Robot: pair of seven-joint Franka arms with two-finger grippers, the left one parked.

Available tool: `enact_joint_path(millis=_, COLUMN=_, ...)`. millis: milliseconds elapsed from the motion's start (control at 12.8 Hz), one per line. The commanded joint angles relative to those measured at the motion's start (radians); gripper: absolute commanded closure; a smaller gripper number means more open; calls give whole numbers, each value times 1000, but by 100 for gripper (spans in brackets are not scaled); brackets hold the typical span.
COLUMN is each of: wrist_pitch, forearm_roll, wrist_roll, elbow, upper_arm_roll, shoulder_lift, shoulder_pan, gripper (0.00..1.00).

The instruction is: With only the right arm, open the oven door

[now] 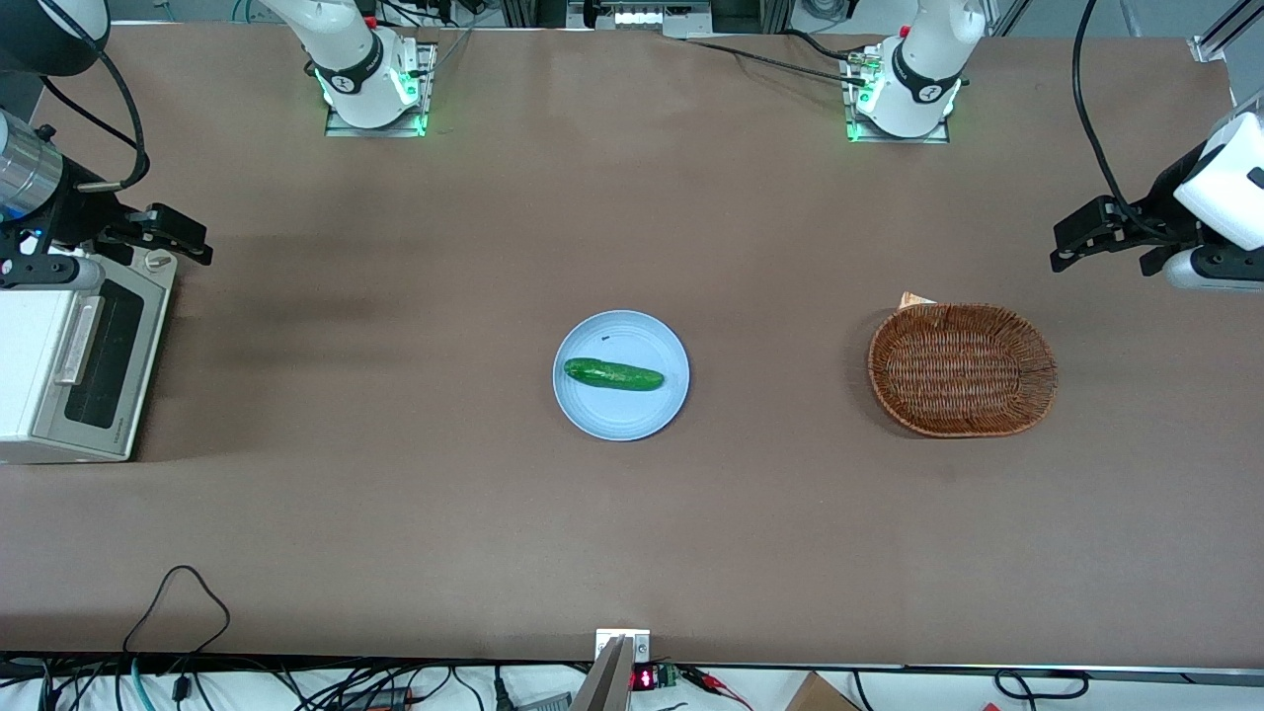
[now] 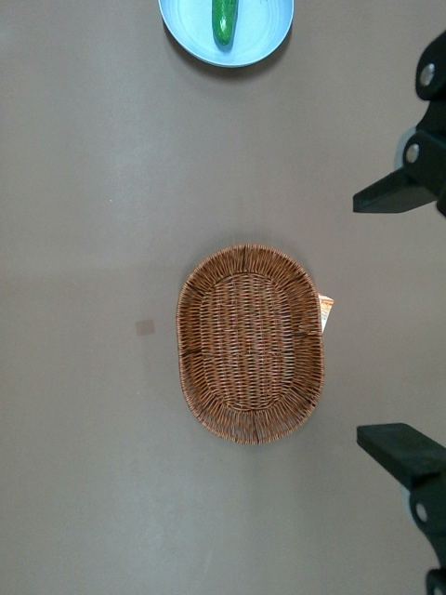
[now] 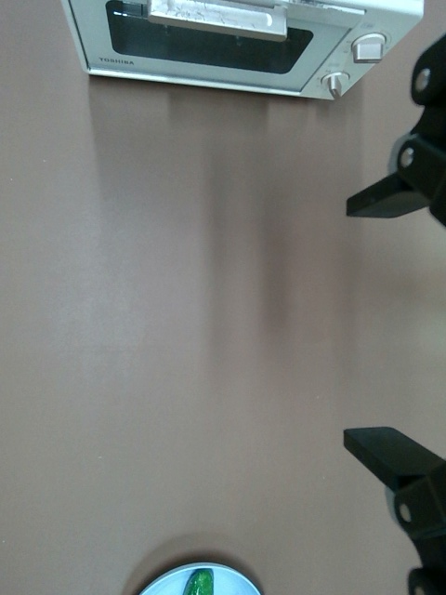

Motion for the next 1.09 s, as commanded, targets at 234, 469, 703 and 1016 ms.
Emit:
enact_joint_path(millis=234, wrist_pitch=-18, forearm_roll=17, wrist_roll=4, elbow=26, upper_arm_roll=6, shoulder_lift=11, shoulder_pan=-8, gripper=0)
enact_joint_path(millis=469, wrist_pitch=-20, forearm_roll=17, wrist_roll=0, elbow=26, upper_arm_roll=6, shoulder_lift=11, shoulder_pan=-8, gripper=0)
enact_joint_path(millis=703, wrist_pitch=-20, forearm_roll=17, wrist_roll=-8, elbow=26, upper_arm_roll=6, shoulder_lift=13, shoulder_pan=-8, gripper=0)
enact_joint_path(millis=1016, wrist_pitch=-21, forearm_roll=17, wrist_roll=-5, elbow=26, upper_arm_roll=6, shoulder_lift=14, shoulder_pan=-8, gripper=0)
